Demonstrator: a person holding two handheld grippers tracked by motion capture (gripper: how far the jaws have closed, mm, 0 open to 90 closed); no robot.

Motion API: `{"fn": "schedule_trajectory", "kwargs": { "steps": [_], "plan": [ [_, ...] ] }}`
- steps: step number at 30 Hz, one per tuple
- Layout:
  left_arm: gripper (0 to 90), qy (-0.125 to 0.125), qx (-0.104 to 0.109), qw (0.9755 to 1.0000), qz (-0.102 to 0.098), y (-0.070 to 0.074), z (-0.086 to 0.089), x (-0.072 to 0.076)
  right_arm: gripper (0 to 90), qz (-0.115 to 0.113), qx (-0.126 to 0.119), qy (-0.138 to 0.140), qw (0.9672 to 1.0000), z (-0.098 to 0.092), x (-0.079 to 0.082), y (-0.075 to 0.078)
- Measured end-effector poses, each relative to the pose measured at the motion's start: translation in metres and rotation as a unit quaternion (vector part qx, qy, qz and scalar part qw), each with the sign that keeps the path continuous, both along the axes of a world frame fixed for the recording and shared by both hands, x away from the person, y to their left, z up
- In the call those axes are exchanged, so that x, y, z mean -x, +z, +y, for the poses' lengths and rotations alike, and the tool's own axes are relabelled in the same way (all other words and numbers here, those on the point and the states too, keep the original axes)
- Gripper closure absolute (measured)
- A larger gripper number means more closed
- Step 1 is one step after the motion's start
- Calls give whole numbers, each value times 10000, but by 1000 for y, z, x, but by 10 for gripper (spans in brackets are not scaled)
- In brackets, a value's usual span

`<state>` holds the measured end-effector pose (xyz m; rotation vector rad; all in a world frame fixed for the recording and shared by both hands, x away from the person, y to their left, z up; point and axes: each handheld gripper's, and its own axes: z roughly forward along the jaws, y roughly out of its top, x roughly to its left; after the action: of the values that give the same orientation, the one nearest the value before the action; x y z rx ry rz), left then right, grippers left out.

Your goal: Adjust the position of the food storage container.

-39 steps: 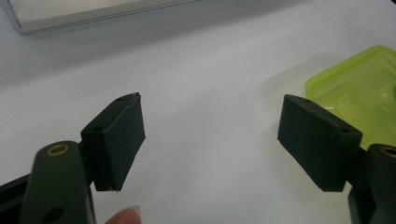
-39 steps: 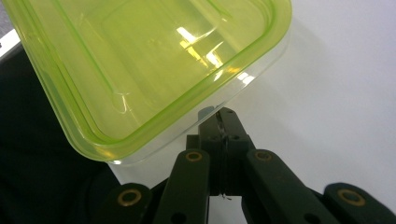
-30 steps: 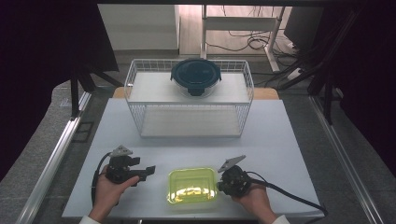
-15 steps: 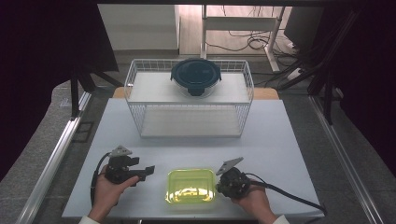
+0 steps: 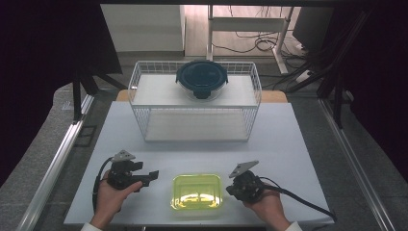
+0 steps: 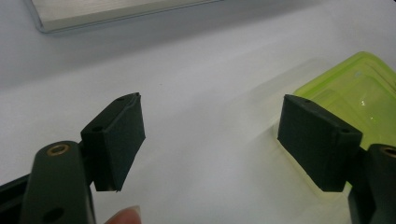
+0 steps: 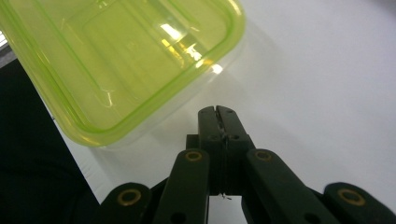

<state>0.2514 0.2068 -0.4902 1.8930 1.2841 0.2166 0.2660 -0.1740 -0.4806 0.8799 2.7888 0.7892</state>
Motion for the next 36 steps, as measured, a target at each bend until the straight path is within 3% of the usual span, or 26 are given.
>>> {"fn": "schedule_trajectory", "kwargs": {
  "steps": [4,9,13,16,20,25,36],
  "plan": [
    [220,-41,14,10000,29,1,-2,1,827,-90,-186,-162,9997,-8,0,5],
    [200,-64,108,9998,133,5,-8,5,472,-246,-410,-651,9967,-17,0,9],
    [173,-166,232,9989,385,6,-14,10,343,131,-982,-682,9927,-18,-1,13],
    [170,-221,331,9980,490,6,-16,16,280,338,-1118,-663,9909,-16,0,11],
    [169,-300,486,9968,563,6,-18,23,230,355,-1224,-605,9900,-14,3,9],
    [195,-451,532,9955,649,3,-26,29,237,474,-1452,-567,9866,-13,6,10],
    [215,-537,595,9935,812,-2,-35,29,244,599,-1501,-632,9848,-8,7,3]
  ]
}}
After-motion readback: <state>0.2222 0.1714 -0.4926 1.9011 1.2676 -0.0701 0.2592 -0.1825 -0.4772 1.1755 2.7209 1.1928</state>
